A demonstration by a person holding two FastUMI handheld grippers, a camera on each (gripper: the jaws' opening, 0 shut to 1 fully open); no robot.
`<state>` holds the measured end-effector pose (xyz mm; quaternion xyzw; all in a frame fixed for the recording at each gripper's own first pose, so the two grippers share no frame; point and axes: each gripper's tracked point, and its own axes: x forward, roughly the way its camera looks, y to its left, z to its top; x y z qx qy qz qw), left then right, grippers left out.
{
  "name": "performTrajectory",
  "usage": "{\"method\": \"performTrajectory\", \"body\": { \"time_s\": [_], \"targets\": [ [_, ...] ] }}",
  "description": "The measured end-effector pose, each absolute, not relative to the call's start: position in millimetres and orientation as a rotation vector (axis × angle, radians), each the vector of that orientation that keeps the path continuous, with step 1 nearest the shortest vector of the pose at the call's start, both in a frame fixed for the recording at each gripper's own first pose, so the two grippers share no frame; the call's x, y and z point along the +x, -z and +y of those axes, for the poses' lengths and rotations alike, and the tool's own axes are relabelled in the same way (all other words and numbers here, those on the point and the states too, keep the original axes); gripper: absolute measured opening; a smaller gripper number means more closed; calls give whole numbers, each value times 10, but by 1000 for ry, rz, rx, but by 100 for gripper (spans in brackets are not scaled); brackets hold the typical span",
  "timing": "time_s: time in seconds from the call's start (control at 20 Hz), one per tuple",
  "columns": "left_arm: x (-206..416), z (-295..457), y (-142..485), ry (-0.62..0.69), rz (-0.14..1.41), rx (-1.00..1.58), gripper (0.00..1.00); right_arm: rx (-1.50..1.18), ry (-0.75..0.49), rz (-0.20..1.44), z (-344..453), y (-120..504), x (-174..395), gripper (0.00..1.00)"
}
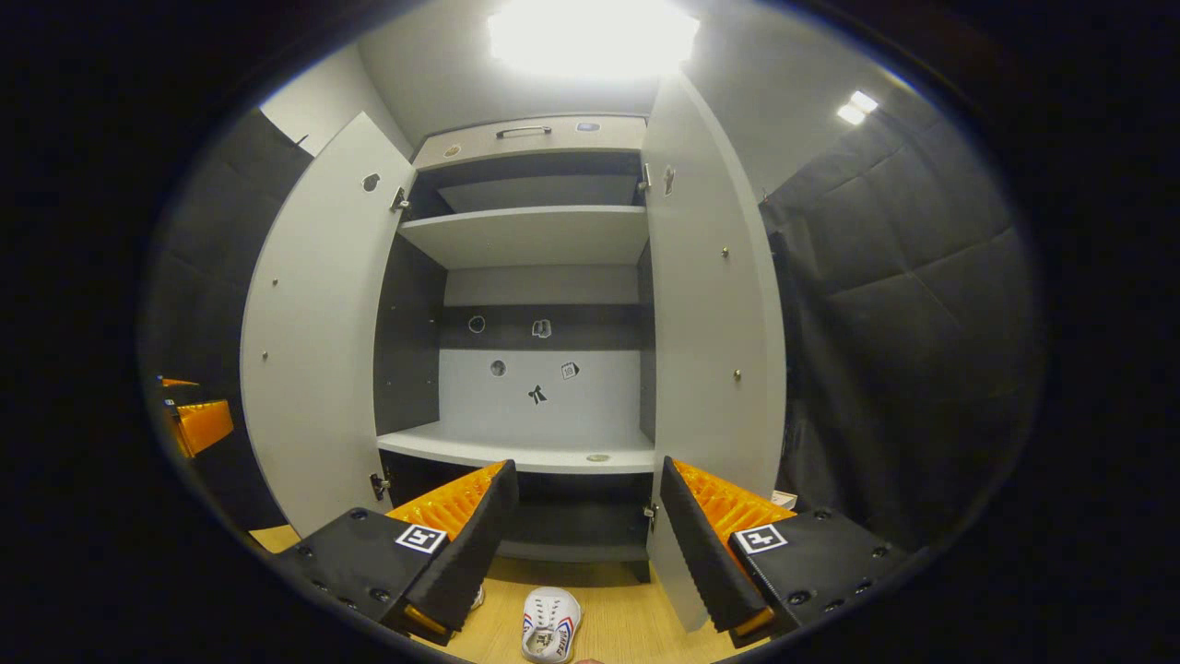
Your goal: Grab one shoe with the right hand and put it into the shoe cabinet, grab the other shoe with the left hand and put it into the shoe cabinet; then close the right door with the right hand and the left door with the left hand.
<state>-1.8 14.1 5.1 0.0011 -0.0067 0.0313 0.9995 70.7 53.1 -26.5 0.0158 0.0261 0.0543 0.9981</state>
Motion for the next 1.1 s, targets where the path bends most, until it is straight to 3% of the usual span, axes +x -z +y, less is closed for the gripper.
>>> {"method": "performTrajectory", "body": {
  "time_s": [0.25,0.3,0.95,1.0,1.1],
  "targets": [
    [-96,229,-71,-105,-9,14,94,21,-163,107,733,551,925,97],
    [-106,246,-59,-113,-8,17,100,17,-171,117,766,618,968,98],
    [-208,545,82,-216,40,35,100,-28,-271,380,1260,1876,1329,98],
    [-213,563,101,-223,44,39,94,-30,-279,404,1292,1987,1335,98],
    [-226,605,119,-238,51,44,94,-33,-300,463,1355,2221,1332,98]
  ]
}}
